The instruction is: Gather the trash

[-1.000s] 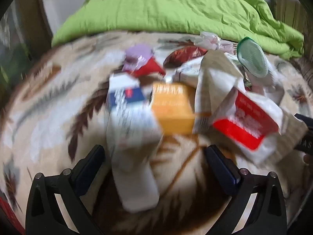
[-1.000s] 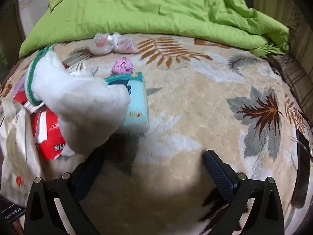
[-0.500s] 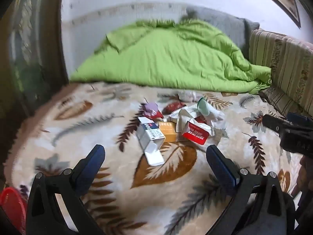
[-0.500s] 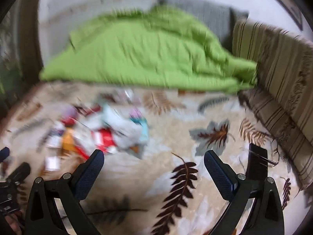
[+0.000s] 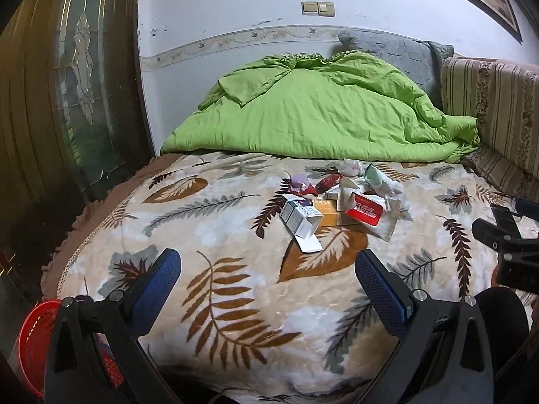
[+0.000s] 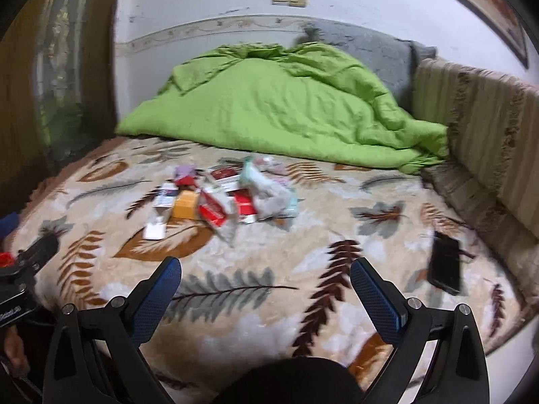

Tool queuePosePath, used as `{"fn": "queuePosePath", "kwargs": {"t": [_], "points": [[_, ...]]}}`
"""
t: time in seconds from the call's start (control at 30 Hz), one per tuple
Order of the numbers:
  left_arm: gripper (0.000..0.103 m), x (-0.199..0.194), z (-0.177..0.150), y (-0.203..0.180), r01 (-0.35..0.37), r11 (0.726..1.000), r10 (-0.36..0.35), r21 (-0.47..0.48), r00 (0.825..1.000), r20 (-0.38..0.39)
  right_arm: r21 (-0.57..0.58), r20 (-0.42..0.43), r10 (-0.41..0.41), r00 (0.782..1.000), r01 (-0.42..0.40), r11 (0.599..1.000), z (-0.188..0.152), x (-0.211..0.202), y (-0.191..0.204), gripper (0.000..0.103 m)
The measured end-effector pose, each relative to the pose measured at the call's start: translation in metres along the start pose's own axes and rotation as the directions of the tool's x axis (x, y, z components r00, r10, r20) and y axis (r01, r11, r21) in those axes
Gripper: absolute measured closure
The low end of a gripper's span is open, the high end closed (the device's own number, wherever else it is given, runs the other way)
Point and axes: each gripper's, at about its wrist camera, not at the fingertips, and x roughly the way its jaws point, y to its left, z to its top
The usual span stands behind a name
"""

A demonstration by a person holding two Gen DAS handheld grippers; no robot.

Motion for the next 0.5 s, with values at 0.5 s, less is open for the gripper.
{"fn": "queuePosePath", "kwargs": {"t": [0.5], "points": [[0.0,-0.001,-0.003,0.005,-0.008,1.0,0.008,0.0,1.0,-0.029,-0.071,-0.012,-0.023,1.0,0.022,0.997,-0.001,-0.01,0.012,0.001]]}}
